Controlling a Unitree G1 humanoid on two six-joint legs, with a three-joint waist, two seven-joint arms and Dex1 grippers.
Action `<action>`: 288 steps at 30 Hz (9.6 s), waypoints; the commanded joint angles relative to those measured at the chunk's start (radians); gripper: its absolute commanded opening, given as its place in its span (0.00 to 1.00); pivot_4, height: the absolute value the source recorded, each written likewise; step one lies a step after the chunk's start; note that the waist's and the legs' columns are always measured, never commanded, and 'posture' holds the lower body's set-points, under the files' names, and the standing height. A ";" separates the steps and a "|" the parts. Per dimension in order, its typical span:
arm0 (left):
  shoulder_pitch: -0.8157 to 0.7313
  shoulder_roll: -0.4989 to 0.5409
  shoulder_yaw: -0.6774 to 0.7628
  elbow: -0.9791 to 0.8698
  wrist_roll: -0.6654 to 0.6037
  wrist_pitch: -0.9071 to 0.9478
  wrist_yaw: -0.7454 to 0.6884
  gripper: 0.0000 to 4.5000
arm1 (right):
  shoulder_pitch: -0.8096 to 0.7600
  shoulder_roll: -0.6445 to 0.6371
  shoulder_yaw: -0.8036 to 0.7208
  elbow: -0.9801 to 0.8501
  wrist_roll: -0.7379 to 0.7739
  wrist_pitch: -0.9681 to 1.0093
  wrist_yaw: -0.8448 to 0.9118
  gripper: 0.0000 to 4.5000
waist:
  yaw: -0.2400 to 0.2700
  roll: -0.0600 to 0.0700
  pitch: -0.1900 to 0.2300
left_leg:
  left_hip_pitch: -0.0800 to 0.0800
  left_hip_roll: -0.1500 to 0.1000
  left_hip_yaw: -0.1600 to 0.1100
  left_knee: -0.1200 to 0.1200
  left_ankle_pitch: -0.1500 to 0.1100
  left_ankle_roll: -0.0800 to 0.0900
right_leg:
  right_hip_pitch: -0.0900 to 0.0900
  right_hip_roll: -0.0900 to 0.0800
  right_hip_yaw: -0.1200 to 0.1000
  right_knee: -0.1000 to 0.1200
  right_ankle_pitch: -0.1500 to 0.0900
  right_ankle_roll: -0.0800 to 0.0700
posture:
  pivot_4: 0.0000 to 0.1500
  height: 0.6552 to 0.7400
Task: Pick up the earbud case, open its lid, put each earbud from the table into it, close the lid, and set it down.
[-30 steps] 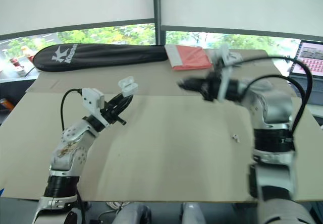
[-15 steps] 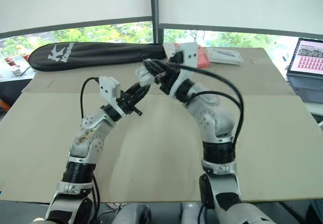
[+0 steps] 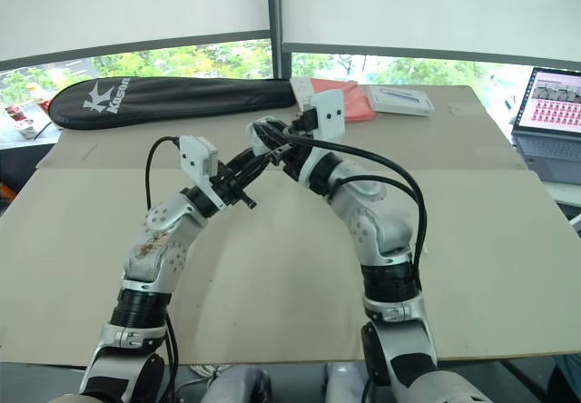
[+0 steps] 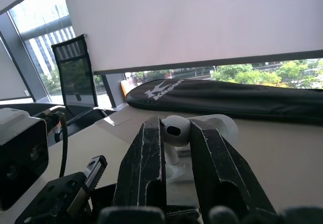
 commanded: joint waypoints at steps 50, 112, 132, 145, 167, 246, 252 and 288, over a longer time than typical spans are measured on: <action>-0.023 0.063 0.020 0.048 0.007 -0.064 -0.069 0.11 | 0.627 -0.612 -0.265 -0.097 -0.078 -0.029 0.070 0.52 | 0.013 -0.001 0.000 | 0.001 0.000 0.002 0.001 -0.001 0.002 | 0.000 0.000 0.003 -0.002 -0.001 0.001 | 1.00 1.00; 0.083 0.068 0.039 -0.031 0.016 -0.082 -0.022 0.11 | 0.318 -1.124 0.318 0.430 -0.486 -0.501 0.943 0.07 | 0.032 -0.001 0.001 | 0.002 0.000 0.003 0.005 -0.002 0.004 | 0.003 -0.001 0.003 -0.003 -0.001 0.002 | 1.00 1.00; 0.090 0.079 0.037 -0.039 0.013 -0.067 -0.005 0.11 | 0.360 -1.122 0.234 0.746 -0.583 -0.733 0.910 0.38 | 0.039 -0.003 0.000 | 0.011 0.000 0.001 0.008 -0.005 0.008 | 0.022 -0.002 0.002 -0.017 -0.001 0.002 | 1.00 1.00; 0.085 0.078 0.028 -0.031 0.011 -0.065 -0.012 0.11 | 0.385 -1.140 0.219 0.754 -0.635 -0.829 0.906 0.67 | 0.042 -0.003 0.000 | 0.018 0.000 0.000 0.004 -0.006 0.008 | 0.028 -0.002 0.001 -0.018 -0.003 0.003 | 1.00 1.00; 0.082 0.056 0.021 -0.009 0.017 -0.088 -0.013 0.11 | 0.404 -1.177 0.171 0.693 -0.599 -0.815 0.985 0.67 | 0.039 -0.003 0.000 | 0.019 0.000 0.000 0.002 -0.006 0.008 | 0.028 -0.003 0.002 -0.018 -0.005 0.000 | 1.00 1.00; 0.103 0.047 0.008 -0.023 0.024 -0.092 -0.009 0.11 | 0.285 -1.089 0.190 0.759 -0.655 -0.898 0.975 0.09 | 0.003 -0.003 0.000 | 0.021 0.001 0.002 0.000 -0.006 0.008 | 0.028 -0.003 0.003 -0.017 -0.005 0.001 | 1.00 1.00; 0.101 0.046 0.002 -0.016 0.027 -0.095 -0.012 0.11 | 0.294 -1.093 0.181 0.757 -0.649 -0.888 0.977 0.07 | 0.004 -0.003 0.000 | 0.021 0.001 0.002 0.000 -0.006 0.008 | 0.028 -0.003 0.003 -0.017 -0.005 0.001 | 1.00 1.00; -0.044 0.097 -0.005 -0.010 -0.157 0.178 -0.226 0.11 | 0.117 -0.102 -0.045 -0.144 -0.031 -0.031 0.051 0.07 | 0.004 0.000 0.000 | 0.002 -0.001 -0.001 0.001 0.000 0.000 | 0.001 0.000 0.002 -0.001 -0.002 0.002 | 1.00 1.00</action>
